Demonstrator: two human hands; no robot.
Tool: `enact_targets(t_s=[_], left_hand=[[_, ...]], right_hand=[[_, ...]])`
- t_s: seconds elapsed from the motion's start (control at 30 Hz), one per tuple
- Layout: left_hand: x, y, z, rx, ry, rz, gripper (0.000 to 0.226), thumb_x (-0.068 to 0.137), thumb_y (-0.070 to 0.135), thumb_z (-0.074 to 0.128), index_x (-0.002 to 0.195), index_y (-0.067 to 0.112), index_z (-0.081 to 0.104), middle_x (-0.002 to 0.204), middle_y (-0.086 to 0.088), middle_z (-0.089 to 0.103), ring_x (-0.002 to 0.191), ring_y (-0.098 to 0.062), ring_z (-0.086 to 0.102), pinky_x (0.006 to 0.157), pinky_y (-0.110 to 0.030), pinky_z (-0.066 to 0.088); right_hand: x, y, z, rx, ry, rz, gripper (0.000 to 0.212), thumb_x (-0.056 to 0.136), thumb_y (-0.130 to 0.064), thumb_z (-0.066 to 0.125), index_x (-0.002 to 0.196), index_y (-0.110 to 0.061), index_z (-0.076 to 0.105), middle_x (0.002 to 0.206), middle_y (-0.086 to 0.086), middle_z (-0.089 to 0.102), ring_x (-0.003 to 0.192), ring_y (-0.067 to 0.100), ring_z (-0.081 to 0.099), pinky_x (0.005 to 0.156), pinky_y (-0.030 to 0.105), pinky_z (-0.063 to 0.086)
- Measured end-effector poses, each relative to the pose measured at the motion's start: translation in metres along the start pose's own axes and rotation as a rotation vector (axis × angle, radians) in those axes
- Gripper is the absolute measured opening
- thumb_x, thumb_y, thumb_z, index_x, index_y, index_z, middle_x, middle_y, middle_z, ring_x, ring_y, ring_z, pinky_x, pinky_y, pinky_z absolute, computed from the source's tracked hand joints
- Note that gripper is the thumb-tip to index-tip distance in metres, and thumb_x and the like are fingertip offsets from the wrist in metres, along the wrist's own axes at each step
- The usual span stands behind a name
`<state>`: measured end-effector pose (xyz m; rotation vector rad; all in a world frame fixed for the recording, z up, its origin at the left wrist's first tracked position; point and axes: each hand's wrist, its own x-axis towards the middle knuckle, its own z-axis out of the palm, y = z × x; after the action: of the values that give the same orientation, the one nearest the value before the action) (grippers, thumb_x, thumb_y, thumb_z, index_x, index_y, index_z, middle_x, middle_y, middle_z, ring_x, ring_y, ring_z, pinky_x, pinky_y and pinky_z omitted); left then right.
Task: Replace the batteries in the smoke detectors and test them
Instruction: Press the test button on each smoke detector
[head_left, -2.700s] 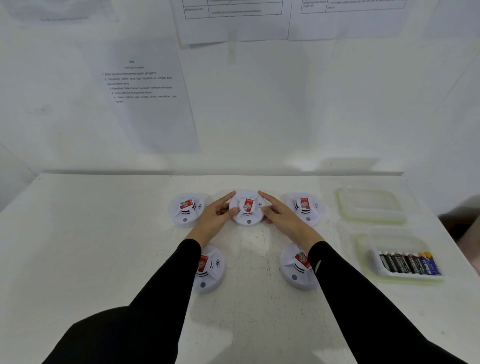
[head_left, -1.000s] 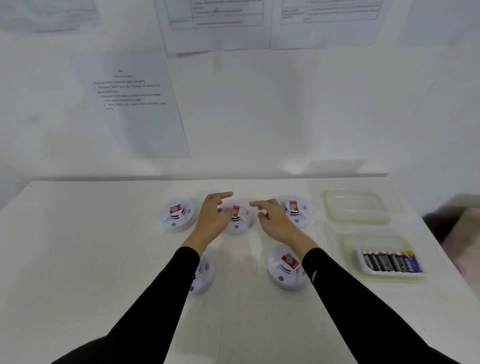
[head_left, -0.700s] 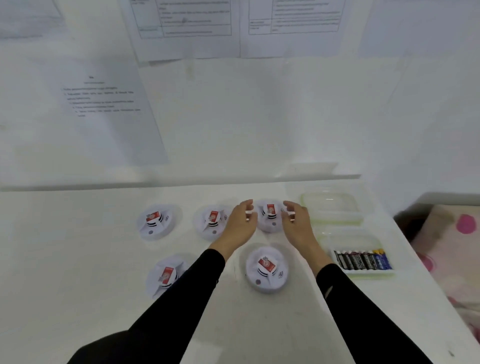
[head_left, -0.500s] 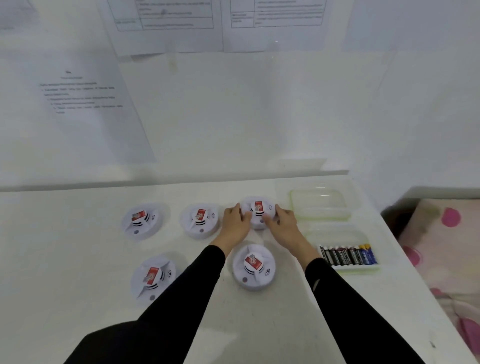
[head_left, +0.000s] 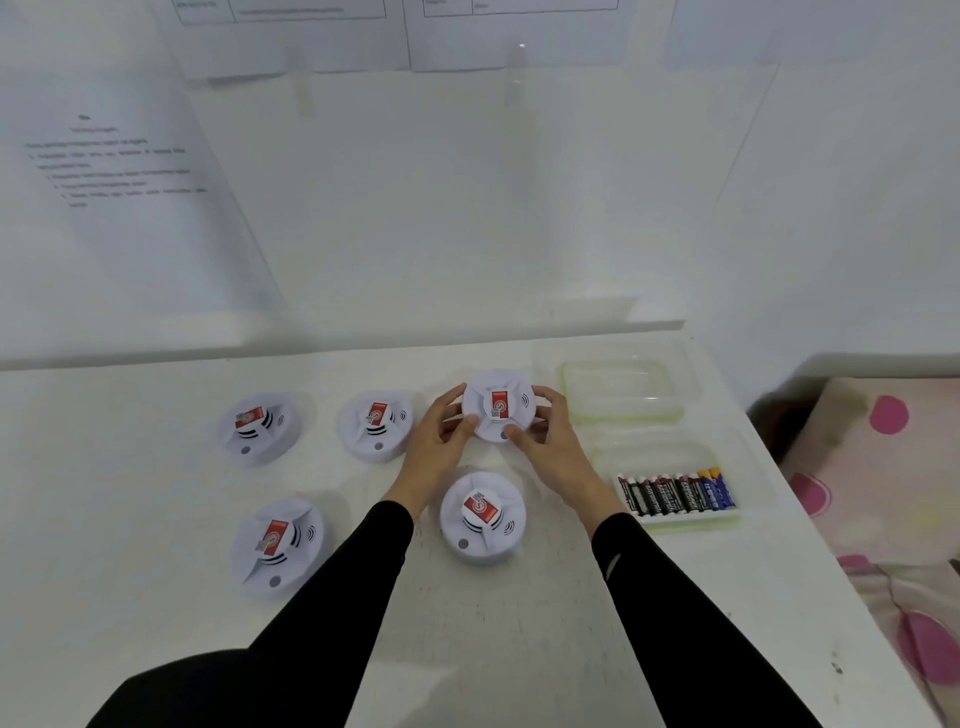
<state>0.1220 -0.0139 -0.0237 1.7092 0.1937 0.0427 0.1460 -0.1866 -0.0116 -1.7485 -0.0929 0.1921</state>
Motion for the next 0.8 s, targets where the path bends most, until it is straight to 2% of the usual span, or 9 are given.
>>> enact_targets(t_s=[0.17,0.37,0.8], left_hand=[[0.0000,-0.0024,0.0013,0.010,0.025,0.024,0.045,0.096,0.026,0.065,0.138,0.033,0.052,0.122,0.012,0.066,0.111,0.003,0.062,0.087,-0.015,0.051],[0.0021,-0.0050,0.0032,0.027,0.030,0.043,0.047,0.097,0.027,0.063,0.142,0.030,0.051,0.125,0.003,0.067,0.113,-0.002,0.063,0.089,-0.014,0.050],[0.0041,-0.0060,0.0032,0.040,0.045,0.085,0.047,0.098,0.021,0.062,0.144,0.021,0.051,0.126,0.003,0.066,0.106,0.010,0.062,0.086,-0.011,0.050]], right_hand=[[0.0018,0.0010,-0.0020,0.016,-0.027,-0.017,0.060,0.089,-0.006,0.065,0.139,-0.022,0.034,0.108,-0.004,0.058,0.089,0.004,0.058,0.067,0.006,0.046],[0.0025,0.0008,-0.0010,0.021,-0.012,-0.027,0.061,0.089,-0.007,0.066,0.139,-0.022,0.035,0.108,-0.001,0.059,0.088,0.004,0.058,0.069,0.005,0.046],[0.0021,-0.0009,-0.0016,0.023,-0.012,-0.031,0.059,0.090,-0.010,0.065,0.139,-0.025,0.036,0.114,0.003,0.060,0.088,0.003,0.058,0.069,0.005,0.044]])
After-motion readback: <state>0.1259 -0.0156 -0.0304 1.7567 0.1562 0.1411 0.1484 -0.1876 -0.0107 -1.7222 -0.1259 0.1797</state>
